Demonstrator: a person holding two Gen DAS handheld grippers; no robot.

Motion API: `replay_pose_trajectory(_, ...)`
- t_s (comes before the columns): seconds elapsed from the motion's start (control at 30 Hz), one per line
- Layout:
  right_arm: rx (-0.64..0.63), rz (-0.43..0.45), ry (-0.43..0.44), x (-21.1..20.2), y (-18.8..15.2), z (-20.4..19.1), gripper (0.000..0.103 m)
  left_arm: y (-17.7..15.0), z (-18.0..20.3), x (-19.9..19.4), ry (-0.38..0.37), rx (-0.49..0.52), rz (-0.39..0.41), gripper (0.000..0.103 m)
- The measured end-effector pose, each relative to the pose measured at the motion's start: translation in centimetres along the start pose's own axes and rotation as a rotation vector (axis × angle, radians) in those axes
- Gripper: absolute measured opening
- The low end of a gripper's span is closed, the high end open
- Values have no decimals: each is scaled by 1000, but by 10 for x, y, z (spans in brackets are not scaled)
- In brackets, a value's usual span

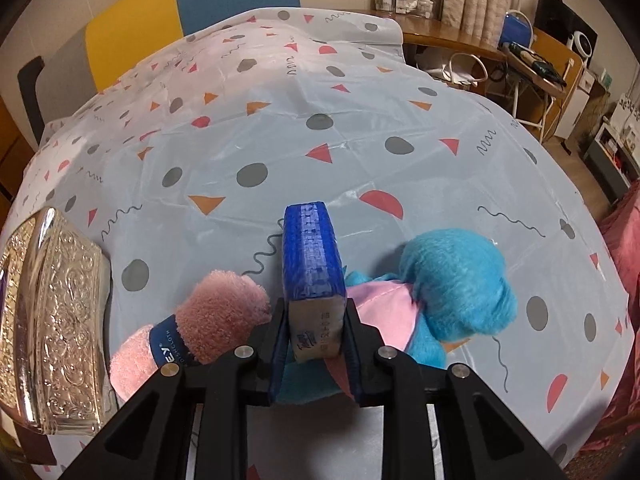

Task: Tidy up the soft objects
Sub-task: 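Carry the glove into the gold tray with left gripper while right gripper grasps the blue Tempo pack, then release the glove in the tray and withdraw the left gripper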

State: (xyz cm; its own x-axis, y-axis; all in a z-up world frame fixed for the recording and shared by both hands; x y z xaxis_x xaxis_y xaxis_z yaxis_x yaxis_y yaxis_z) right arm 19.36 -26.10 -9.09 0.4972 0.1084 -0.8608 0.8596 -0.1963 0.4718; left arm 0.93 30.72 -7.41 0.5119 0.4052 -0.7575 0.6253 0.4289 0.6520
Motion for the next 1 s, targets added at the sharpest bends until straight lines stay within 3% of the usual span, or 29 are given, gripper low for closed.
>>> replay_pose_trajectory(0.3, 13, 32, 48, -8, 1, -1, 23, 1, 14, -31, -23, 16, 103, 89)
replay_pose_trajectory(0.63, 15, 35, 57, -8, 1, -2, 23, -17, 47, -36, -70, 106, 69, 92)
replay_pose_trajectory(1.0, 33, 33, 28, -7, 2, 3, 23, -16, 62, -61, -78, 173, 133, 99)
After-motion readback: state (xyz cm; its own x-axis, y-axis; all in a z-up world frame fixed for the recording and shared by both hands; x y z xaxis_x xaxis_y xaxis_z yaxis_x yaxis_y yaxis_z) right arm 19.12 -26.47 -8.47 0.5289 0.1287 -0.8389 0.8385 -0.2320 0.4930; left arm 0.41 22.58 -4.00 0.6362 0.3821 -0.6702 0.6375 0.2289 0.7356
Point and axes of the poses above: each gripper's, at about its wrist camera, not at the fingertips, and x roughly the way its jaws point, z to its right, y to its top, the point moved 2 cm from there along x, roughly the way its jaws point, and after that the axes turned 8 degrees about y, right-handed, at the moved point
